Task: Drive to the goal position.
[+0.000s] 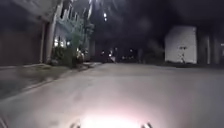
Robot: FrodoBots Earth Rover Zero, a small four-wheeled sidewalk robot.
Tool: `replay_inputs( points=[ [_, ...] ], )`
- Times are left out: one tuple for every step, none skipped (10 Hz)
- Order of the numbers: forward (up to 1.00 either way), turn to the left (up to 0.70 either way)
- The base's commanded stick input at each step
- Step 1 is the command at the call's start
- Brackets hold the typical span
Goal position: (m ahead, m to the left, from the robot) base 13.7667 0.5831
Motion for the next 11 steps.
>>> replay_inputs(
  points=[
    [1.0, 0.0],
    [1.0, 0.0],
    [1.0, 0.0],
    [1.0, 0.0],
    [1.0, 0.0],
    [1.0, 0.0],
    [1.0, 0.0],
    [1.0, 0.0],
    [1.0, 0.0],
    [1.0, 0.0],
    [1.0, 0.0]
  ],
)
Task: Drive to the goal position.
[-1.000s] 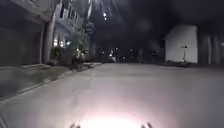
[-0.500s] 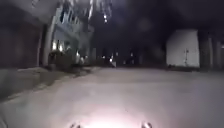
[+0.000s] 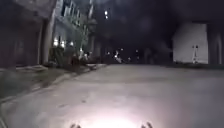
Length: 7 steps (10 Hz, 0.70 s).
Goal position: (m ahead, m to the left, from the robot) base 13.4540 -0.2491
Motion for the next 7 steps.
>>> replay_inputs(
  points=[
    [1.0, 0.0],
    [1.0, 0.0],
    [1.0, 0.0],
    [1.0, 0.0],
    [1.0, -0.02],
    [1.0, -0.12],
    [1.0, -0.23]
  ],
)
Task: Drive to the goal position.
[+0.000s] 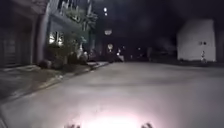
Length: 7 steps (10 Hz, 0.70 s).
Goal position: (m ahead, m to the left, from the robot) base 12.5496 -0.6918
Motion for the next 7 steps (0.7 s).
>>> replay_inputs(
  points=[
    [1.0, -0.34],
    [1.0, -0.4],
    [1.0, -0.4],
    [1.0, -0.4],
    [1.0, -0.27],
    [1.0, 0.0],
    [1.0, -0.04]
  ],
)
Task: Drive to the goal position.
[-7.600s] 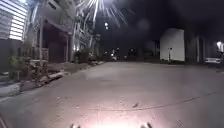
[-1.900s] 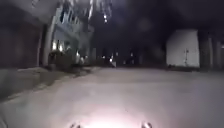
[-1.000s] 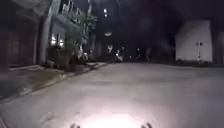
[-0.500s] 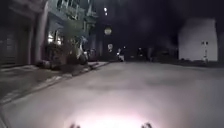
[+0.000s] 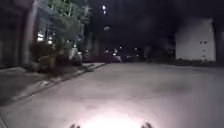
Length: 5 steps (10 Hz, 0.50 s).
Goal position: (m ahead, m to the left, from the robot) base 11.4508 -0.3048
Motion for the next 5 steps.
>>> replay_inputs(
  points=[
    [1.0, -0.08],
    [1.0, -0.12],
    [1.0, -0.16],
    [1.0, -0.2],
    [1.0, -0.24]
  ],
)
